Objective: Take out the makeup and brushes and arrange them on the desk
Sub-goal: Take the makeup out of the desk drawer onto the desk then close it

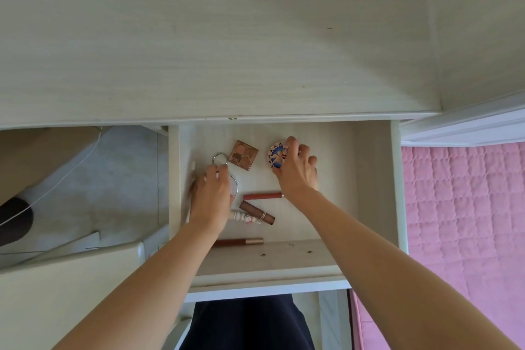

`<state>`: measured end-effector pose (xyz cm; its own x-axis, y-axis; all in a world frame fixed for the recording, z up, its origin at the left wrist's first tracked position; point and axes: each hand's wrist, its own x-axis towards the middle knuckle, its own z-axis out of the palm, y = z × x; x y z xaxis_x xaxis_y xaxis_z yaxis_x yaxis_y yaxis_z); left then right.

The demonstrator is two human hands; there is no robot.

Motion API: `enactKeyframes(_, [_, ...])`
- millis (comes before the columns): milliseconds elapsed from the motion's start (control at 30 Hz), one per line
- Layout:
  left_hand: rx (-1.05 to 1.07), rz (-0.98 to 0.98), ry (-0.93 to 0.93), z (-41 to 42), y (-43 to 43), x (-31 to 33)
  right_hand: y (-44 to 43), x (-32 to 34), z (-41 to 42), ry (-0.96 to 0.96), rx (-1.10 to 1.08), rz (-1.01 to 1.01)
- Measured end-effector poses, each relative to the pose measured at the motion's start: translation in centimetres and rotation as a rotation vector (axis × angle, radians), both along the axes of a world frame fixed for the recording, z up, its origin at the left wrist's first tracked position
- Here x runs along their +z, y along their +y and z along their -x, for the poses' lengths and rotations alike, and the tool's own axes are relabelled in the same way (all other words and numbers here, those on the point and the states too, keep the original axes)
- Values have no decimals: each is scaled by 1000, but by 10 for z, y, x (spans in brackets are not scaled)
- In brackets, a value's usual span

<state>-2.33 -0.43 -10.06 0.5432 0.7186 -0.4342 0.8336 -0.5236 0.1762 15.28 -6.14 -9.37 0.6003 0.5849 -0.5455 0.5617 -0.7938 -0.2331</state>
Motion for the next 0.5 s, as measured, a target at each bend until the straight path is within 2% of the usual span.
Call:
enactKeyframes(167, [130,59,-173,0,2,5,-6,2,11,-77,220,-53])
enactKeyframes(333, [308,231,-329,-1,1,11,-10,2,17,90,34,-142])
enactKeyframes(433, [556,316,-442,-3,0,18,-10,12,17,191,-97,-147])
enactKeyframes(500, [724,382,-507,-5,0,25,-11,21,16,222,-89,-141])
